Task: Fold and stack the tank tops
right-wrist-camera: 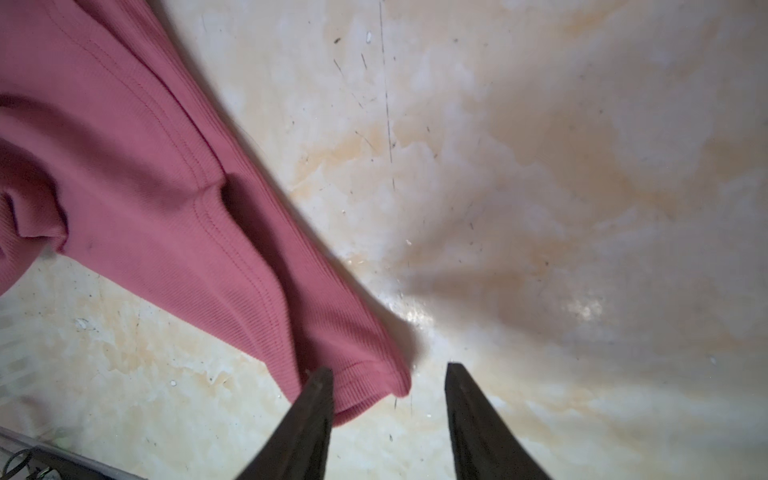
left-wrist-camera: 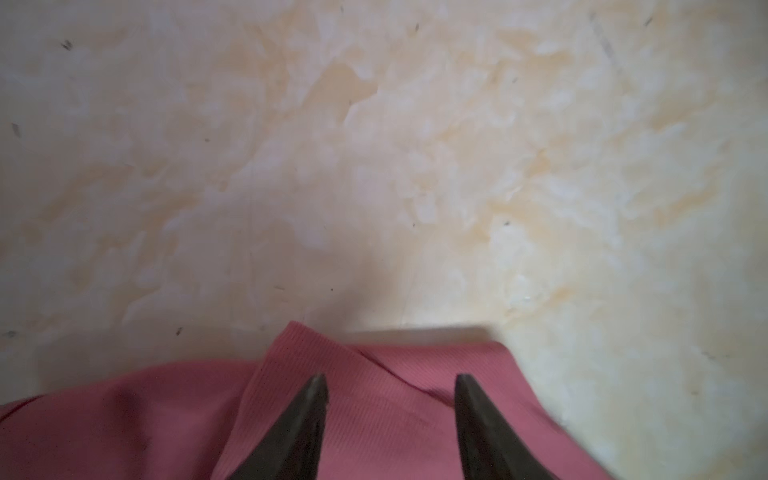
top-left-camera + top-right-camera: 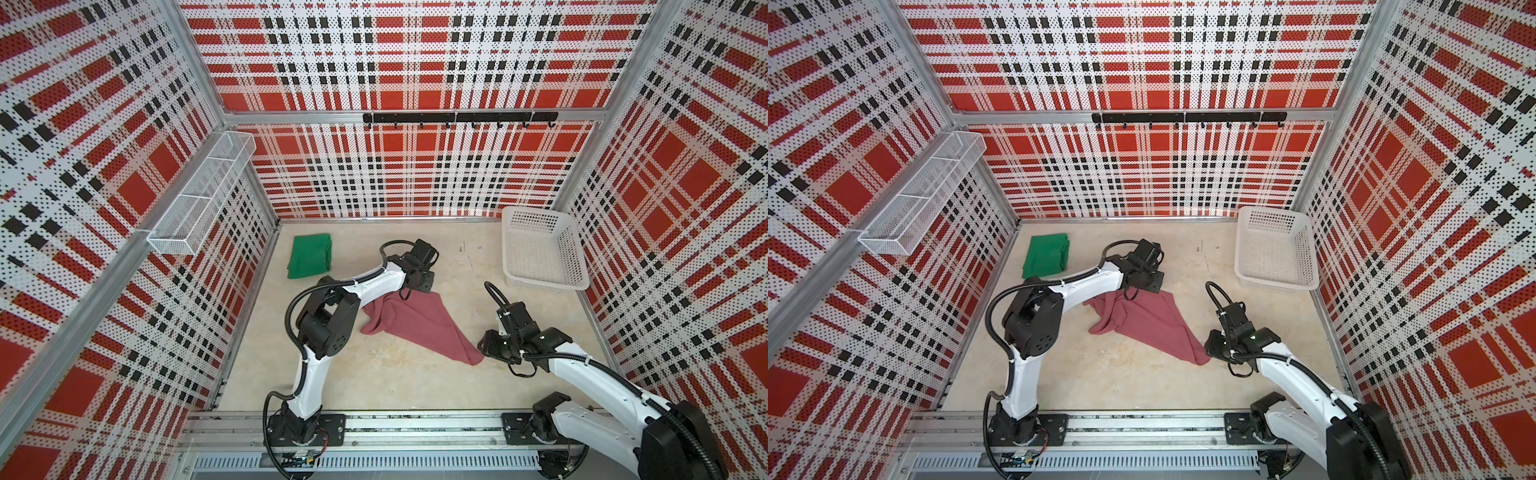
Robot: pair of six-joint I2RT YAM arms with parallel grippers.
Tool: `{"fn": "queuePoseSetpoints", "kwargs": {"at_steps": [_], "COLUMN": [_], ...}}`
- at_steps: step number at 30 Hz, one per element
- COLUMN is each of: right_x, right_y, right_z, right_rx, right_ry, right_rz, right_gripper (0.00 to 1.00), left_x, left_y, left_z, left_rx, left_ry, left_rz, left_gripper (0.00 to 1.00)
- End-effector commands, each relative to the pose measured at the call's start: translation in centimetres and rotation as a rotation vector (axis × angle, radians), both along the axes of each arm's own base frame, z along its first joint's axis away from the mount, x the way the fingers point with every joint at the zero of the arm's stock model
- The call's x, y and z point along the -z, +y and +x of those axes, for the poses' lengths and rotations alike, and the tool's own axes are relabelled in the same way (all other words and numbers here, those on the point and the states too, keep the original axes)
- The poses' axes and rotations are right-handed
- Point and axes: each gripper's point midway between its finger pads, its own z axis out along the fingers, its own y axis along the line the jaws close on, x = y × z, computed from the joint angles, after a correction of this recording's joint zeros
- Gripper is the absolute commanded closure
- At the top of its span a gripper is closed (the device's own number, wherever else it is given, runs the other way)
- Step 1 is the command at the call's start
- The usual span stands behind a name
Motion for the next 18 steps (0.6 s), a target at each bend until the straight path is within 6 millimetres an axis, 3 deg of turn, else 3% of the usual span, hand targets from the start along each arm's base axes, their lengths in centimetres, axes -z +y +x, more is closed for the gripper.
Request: {"fn": "queuePoseSetpoints", "kwargs": {"at_steps": [1, 6, 11, 14, 18], "right_x": [0.4, 2.1, 3.1, 2.9, 2.0], "right_y": [0.5, 2.0, 2.4, 2.3, 2.6], "right_z": [0.2, -0.6, -0.1, 1.0, 3.7], "right_rx": [0.015, -0.024, -0.022, -0.021, -0.012], "right_ry": [0.001, 0.049, 0.055, 0.030, -0.054], "right_rz": [0.009, 0.000, -0.001, -0.030, -0.058], "right_gripper": [0.52, 0.54, 0.61, 0.74, 0.99], "left_x": [0.2, 2.2, 2.5, 2.1, 0.7], "left_y": [-0.8, -1.0, -1.2, -1.2, -1.5], "left_z": [0.7, 0.6, 0.8, 1.3, 2.8], "left_rx": [0.043, 0.038, 0.036, 0.029, 0.026], "left_ry": [0.007, 0.043, 0.044, 0.031, -0.002], "left_rz": [0.005, 0.013, 0.007, -0.003, -0.037], "left_gripper": [0.46, 0.60, 0.82, 0.99, 1.00]}}
